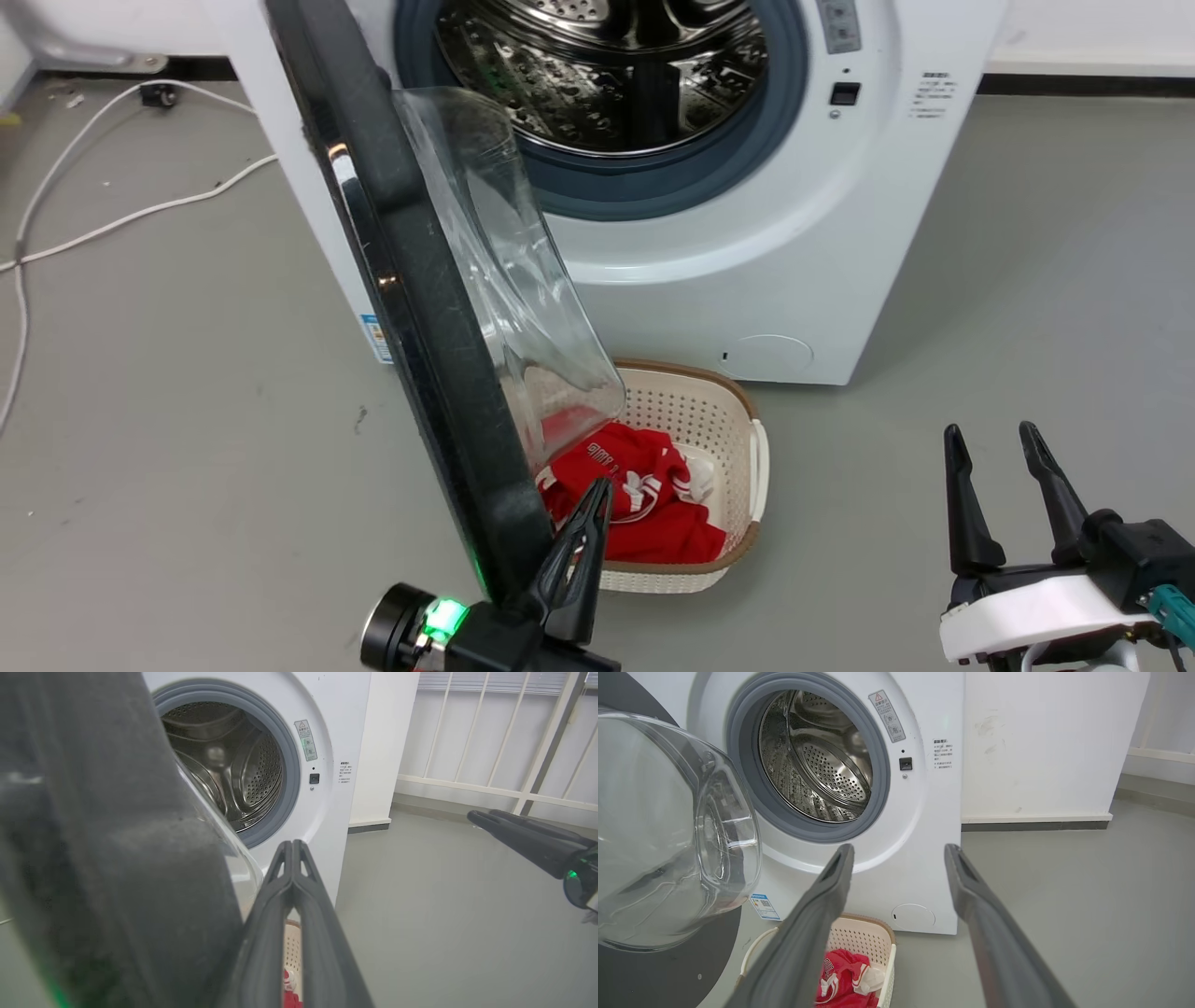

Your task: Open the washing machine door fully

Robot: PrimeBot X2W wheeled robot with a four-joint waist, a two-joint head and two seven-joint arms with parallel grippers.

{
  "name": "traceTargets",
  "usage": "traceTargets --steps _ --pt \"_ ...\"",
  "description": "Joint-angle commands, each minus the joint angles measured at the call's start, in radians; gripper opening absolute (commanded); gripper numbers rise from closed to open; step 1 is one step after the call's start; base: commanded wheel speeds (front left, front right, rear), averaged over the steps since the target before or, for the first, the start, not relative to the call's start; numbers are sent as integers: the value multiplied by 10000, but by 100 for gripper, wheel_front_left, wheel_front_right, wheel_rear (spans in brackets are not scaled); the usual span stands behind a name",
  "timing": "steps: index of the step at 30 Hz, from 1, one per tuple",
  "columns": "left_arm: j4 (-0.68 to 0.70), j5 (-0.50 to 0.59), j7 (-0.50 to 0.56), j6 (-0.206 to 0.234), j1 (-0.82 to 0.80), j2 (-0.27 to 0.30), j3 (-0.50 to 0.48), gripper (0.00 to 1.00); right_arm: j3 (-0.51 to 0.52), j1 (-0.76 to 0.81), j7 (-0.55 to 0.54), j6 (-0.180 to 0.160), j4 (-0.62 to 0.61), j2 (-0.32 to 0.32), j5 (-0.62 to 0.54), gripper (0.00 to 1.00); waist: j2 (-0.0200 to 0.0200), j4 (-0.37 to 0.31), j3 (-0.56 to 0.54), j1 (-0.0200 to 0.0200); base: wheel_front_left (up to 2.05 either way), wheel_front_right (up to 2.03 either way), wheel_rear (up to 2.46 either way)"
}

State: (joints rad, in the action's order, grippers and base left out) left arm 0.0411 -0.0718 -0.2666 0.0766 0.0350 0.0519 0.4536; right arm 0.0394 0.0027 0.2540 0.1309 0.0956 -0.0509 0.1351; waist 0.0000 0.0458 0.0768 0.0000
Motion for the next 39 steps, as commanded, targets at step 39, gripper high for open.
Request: traceTargets --steps 39 --pt "-617 -1364 34 801 -709 1514 -5918 0 143 -280 -510 -3 -725 14 -342 100 0 1718 798 0 0 0 0"
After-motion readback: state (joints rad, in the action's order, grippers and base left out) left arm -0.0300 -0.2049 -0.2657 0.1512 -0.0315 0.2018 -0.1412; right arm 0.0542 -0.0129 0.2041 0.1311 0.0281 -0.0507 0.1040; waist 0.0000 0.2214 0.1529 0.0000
